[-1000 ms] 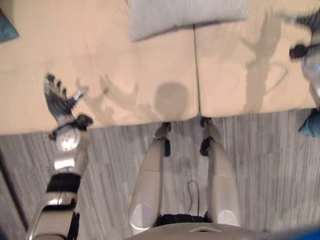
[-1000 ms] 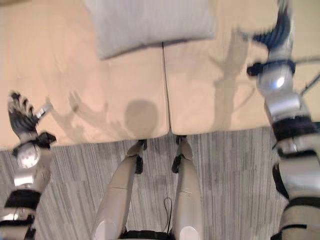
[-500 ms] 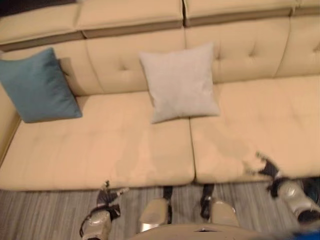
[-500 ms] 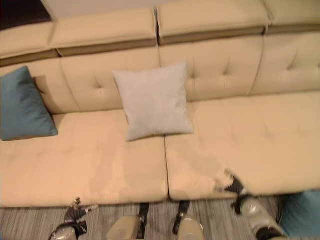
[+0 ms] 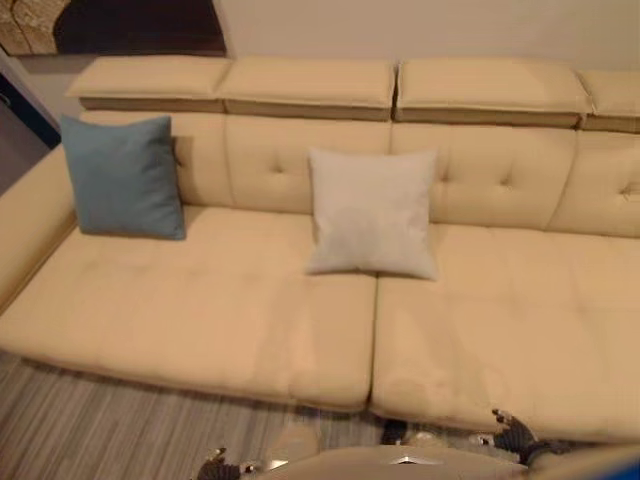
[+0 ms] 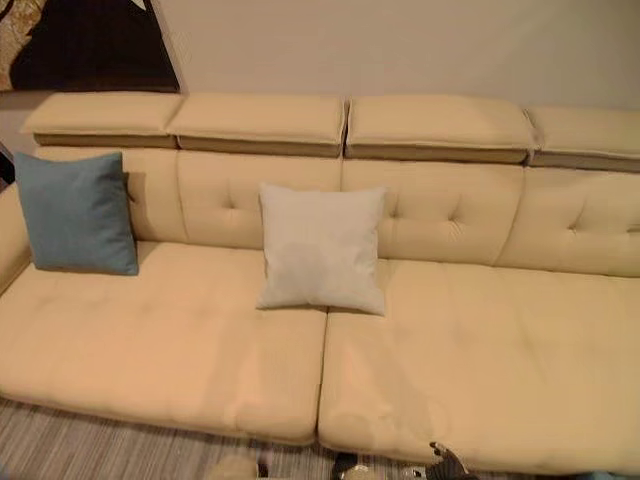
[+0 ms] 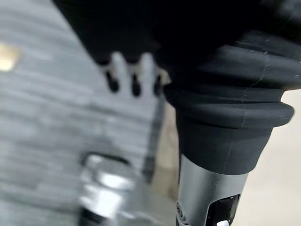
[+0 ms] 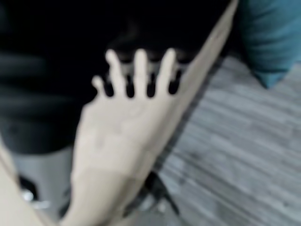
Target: Pick up all the scattered cushions and arrange them neatly on the sofa.
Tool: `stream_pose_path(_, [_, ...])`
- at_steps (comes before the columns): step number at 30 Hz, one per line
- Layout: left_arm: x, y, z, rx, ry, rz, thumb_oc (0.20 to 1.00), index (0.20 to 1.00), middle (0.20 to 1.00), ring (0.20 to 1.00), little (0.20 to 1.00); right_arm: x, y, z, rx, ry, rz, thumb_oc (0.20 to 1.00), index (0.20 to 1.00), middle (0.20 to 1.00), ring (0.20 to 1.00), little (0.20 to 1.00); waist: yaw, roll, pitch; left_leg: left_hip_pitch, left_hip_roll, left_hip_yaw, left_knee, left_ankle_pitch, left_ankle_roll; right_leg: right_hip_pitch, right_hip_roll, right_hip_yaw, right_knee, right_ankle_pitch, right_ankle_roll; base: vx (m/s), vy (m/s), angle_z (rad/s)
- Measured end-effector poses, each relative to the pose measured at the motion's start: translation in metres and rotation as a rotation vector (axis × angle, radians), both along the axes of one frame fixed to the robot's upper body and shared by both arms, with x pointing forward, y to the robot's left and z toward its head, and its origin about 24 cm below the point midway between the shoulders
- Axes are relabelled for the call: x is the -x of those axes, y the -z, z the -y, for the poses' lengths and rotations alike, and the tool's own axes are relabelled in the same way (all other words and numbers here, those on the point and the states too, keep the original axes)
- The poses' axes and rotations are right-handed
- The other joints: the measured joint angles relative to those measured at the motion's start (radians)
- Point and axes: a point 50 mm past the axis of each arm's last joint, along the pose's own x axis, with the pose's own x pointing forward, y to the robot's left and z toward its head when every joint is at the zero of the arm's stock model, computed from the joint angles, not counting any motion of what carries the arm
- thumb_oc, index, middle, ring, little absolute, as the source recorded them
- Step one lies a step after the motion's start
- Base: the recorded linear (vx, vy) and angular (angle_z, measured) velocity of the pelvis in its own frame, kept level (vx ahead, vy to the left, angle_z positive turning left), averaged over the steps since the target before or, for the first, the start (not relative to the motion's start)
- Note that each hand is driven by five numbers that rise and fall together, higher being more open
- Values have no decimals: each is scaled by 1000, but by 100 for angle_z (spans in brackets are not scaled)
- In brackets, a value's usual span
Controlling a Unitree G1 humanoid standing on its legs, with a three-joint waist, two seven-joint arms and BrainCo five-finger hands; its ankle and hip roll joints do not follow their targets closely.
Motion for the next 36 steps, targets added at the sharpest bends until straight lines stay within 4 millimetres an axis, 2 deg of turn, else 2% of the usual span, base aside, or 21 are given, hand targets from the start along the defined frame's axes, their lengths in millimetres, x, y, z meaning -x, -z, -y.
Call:
stream_pose_path(2, [-1, 0, 2, 5, 0, 6, 1000, 1000, 1000, 1000, 1000, 2, 1, 1, 6, 11, -16, 1000, 1000, 1000, 1000, 1000, -3, 9, -10, 38, 7, -21, -23, -8, 0, -4, 6, 0, 1, 0, 5, -171, 89, 8])
stream_pose_path(4, [-24, -1, 8, 20, 24, 61, 1000, 1000, 1000, 1000, 1000, -4, -1, 2, 10, 10, -6, 1000, 1000, 1000, 1000, 1000, -25, 37, -14, 67, 22, -43, -59, -46, -2, -24, 14, 2, 5, 26, 26, -242, 81, -1])
stream_pose_path(5, [-24, -1, 8, 22, 27, 61, 1000, 1000, 1000, 1000, 1000, -6, -1, 2, 9, 9, -2, 1000, 1000, 1000, 1000, 1000, -31, 47, -19, 68, 22, -42, -81, -54, 2, -31, 17, 2, 7, 28, 36, -297, 77, -5])
stream_pose_path(7, [-37, -3, 12, 23, 54, 105, 1000, 1000, 1000, 1000, 1000, -10, -2, 2, 8, 18, 12, 1000, 1000, 1000, 1000, 1000, -44, 52, -23, 67, 20, -36, -131, -84, 29, -78, 15, 19, 23, 57, 41, -372, 137, -23])
stream_pose_path(9, [-50, -4, 19, 36, 78, 134, 1000, 1000, 1000, 1000, 1000, -19, -4, 4, 16, 39, 32, 1000, 1000, 1000, 1000, 1000, -44, 45, -14, 70, 4, -40, -191, -104, 59, -134, 2, 46, 39, 107, 39, -389, 123, -44])
stream_pose_path(10, [-53, -5, 21, 39, 90, 141, 1000, 1000, 1000, 1000, 1000, -23, -5, 4, 18, 38, 38, 1000, 1000, 1000, 1000, 1000, -42, 34, -4, 71, -16, -39, -213, -108, 73, -161, -14, 73, 40, 128, 54, -356, 61, -66])
stream_pose_path(12, [-57, -8, 7, 4, 96, 144, 1000, 1000, 1000, 1000, 1000, -32, -4, -3, 11, 15, 48, 1000, 1000, 1000, 1000, 1000, -30, -22, 34, 69, -71, -2, -222, -86, 113, -182, -61, 109, 13, 166, 114, -420, 80, -66])
stream_pose_path(13, [-56, -9, 4, -5, 91, 135, 1000, 1000, 1000, 1000, 1000, -36, -5, -4, 11, 9, 59, 1000, 1000, 1000, 1000, 1000, -33, -13, 46, 52, -74, 9, -225, -81, 145, -185, -68, 110, 13, 144, 161, -335, 88, -26])
stream_pose_path(14, [-56, -9, 3, -6, 77, 136, 1000, 1000, 1000, 1000, 1000, -31, -3, -5, 9, 16, 38, 1000, 1000, 1000, 1000, 1000, -33, 1, 50, 39, -63, 32, -226, -62, 174, -203, -62, 116, 74, 109, 175, -289, 94, -30])
stream_pose_path(17, [-43, -7, 1, -11, 64, 108, 1000, 1000, 1000, 1000, 1000, -26, -1, -6, 9, 14, 10, 1000, 1000, 1000, 1000, 1000, -1, 38, 54, 30, -41, 61, -244, -32, 207, -232, -41, 165, 398, -19, 187, -188, 43, -37])
stream_pose_path(21, [-18, -3, -2, -15, 62, 42, 1000, 1000, 1000, 1000, 1000, -19, 5, -17, -8, -15, -24, 1000, 1000, 1000, 1000, 1000, 21, 45, 34, 1, -27, 72, -264, -1, 182, -106, -10, 170, 405, -178, 186, -164, -60, -21])
stream_pose_path(22, [-14, -3, -5, -21, 62, 24, 1000, 1000, 1000, 1000, 1000, -17, 9, -28, -34, -27, -40, 1000, 1000, 1000, 1000, 1000, 37, 19, 17, -15, -26, 79, -270, 24, 169, -52, 7, 169, 304, -233, 146, -306, -153, 3])
stream_pose_path(23, [-13, -2, -3, -12, 62, 13, 1000, 1000, 1000, 1000, 1000, -17, 10, -31, -36, -40, -45, 1000, 1000, 1000, 1000, 1000, 43, 24, 13, -16, -17, 75, -267, 31, 164, -41, 24, 161, 260, -206, 108, -329, -205, -12])
stream_pose_path(25, [-12, 0, 6, 7, 100, -3, 1000, 1000, 1000, 1000, 1000, -12, 12, -33, -30, -65, -69, 1000, 1000, 1000, 1000, 1000, 78, 44, -20, -43, 12, 82, -263, 52, 149, -43, 66, 174, 183, -162, 88, -223, -192, -35])
stream_pose_path(26, [-16, 1, 11, 16, 108, 9, 1000, 1000, 1000, 1000, 1000, -19, 9, -33, -30, -69, -40, 1000, 1000, 1000, 1000, 1000, 96, 58, -18, -55, 37, 98, -272, 69, 112, -57, 88, 178, 168, -148, 72, -206, -219, -49])
stream_pose_path(28, [-21, 0, 11, 15, 111, 22, 1000, 1000, 1000, 1000, 1000, -26, 7, -35, -38, -72, -11, 1000, 1000, 1000, 1000, 1000, 109, 58, -21, -92, 54, 90, -251, 75, 80, -77, 117, 188, 173, -142, 68, -258, -179, -3])
stream_pose_path(30, [-35, -3, 8, 0, 128, 57, 1000, 1000, 1000, 1000, 1000, -22, 8, -35, -39, -60, -14, 1000, 1000, 1000, 1000, 1000, 100, 38, -10, -132, 39, 44, -219, 112, 26, -89, 103, 157, 178, -157, 45, -170, -50, 56])
stream_pose_path(31, [-46, -6, 5, -12, 137, 92, 1000, 1000, 1000, 1000, 1000, -21, 8, -33, -36, -46, -13, 1000, 1000, 1000, 1000, 1000, 101, 5, 4, -152, 19, 33, -214, 156, -7, -98, 87, 155, 178, -158, 43, -172, -48, 31])
stream_pose_path(33, [-46, -7, 3, -18, 139, 99, 1000, 1000, 1000, 1000, 1000, -19, 8, -30, -24, -43, -18, 1000, 1000, 1000, 1000, 1000, 105, -15, 9, -147, -10, 1, -205, 165, -9, -105, 71, 154, 175, -151, 31, -169, -23, 4])
stream_pose_path(35, [-45, -7, 1, -24, 138, 94, 1000, 1000, 1000, 1000, 1000, -17, 8, -27, -9, -36, -27, 1000, 1000, 1000, 1000, 1000, 99, -31, 13, -148, -27, -36, -186, 151, -7, -109, 51, 154, 164, -129, -3, -179, 57, -15])
stream_pose_path(36, [-40, -5, 0, -25, 127, 63, 1000, 1000, 1000, 1000, 1000, -14, 9, -25, -3, -28, -36, 1000, 1000, 1000, 1000, 1000, 91, -37, 11, -125, -26, -72, -131, 85, -4, -77, 47, 163, 71, -58, -27, -187, 81, -28])
